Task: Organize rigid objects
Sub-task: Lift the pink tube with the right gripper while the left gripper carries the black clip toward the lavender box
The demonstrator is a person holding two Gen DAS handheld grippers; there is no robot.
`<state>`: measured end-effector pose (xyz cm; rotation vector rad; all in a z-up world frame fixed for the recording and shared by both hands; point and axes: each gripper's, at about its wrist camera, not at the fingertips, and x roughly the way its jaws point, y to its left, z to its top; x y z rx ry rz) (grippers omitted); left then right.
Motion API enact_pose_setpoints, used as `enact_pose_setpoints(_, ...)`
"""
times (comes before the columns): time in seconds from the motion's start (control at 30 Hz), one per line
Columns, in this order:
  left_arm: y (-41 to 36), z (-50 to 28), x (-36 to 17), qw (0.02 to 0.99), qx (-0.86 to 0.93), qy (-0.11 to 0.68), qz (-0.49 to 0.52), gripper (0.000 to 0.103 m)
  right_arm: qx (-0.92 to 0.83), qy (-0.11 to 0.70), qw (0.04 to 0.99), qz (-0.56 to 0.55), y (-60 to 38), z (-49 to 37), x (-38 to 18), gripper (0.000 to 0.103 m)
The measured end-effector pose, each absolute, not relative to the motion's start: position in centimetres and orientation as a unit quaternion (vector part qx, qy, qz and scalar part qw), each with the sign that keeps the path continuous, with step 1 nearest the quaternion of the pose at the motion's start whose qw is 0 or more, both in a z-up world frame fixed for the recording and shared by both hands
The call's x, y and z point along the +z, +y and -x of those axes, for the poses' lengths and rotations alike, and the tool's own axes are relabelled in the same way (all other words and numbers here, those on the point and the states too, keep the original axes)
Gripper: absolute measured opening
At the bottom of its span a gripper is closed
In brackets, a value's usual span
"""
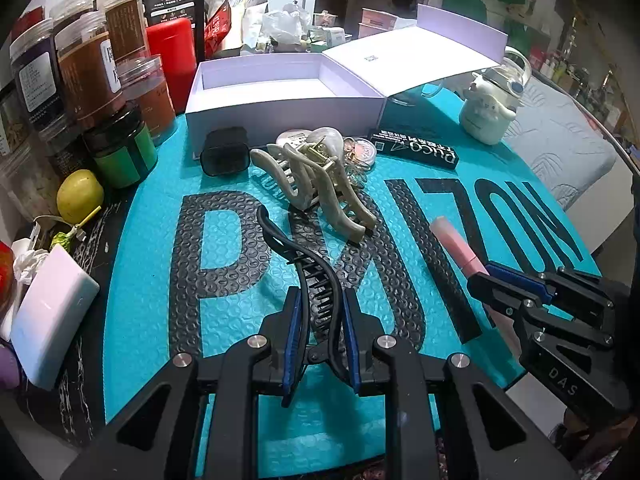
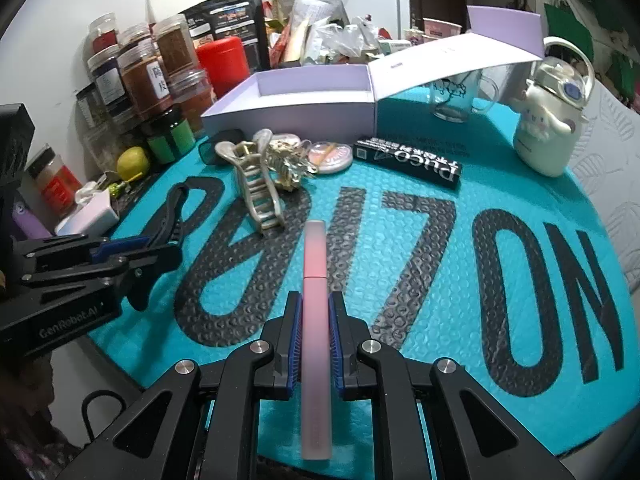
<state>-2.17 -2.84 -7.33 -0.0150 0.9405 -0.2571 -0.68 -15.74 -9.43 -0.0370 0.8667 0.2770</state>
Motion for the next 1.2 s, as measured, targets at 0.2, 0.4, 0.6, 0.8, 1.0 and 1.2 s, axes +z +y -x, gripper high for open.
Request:
enact_pose_setpoints(0.2, -2.6, 2.2, -6.9, 0.882, -0.128, 0.453, 0.017, 0.020, 0.144, 0.414, 0.899, 0.012, -15.5, 0.9, -8.6, 0.013)
enact_pose_setpoints(0.4, -2.2, 2.0, -5.6, 0.890, -0.122, 0.438, 0.014, 0.020, 0.155, 0.403, 0.902, 0.009, -15.1, 0.7, -7.7, 0.013)
enact_pose_setpoints(0.6, -2.3, 1.5, -4.2, 0.898, -0.127, 0.422, 0.012, 0.020, 0.159, 0.388, 0.908, 0.010, -15.2, 0.1, -6.4, 0.013)
enact_pose_setpoints(0.8, -2.6, 0.4, -3.0, 0.902, -0.132, 0.410, 0.006, 0.020, 0.167, 0.381, 0.909, 0.006, -15.3, -1.1, -5.4, 0.013)
enact_pose_setpoints(1.0, -3.1, -1.3, -2.1, 0.903, -0.139, 0.406, 0.002, 0.020, 0.180, 0.373, 0.910, 0.009, -15.3, -2.5, -4.5, 0.013)
enact_pose_setpoints(1.2, -3.7, -3.3, -1.6, 0.903, -0.145, 0.403, -0.003, 0.020, 0.185, 0.371, 0.910, 0.013, -15.3, -4.3, -3.8, 0.013)
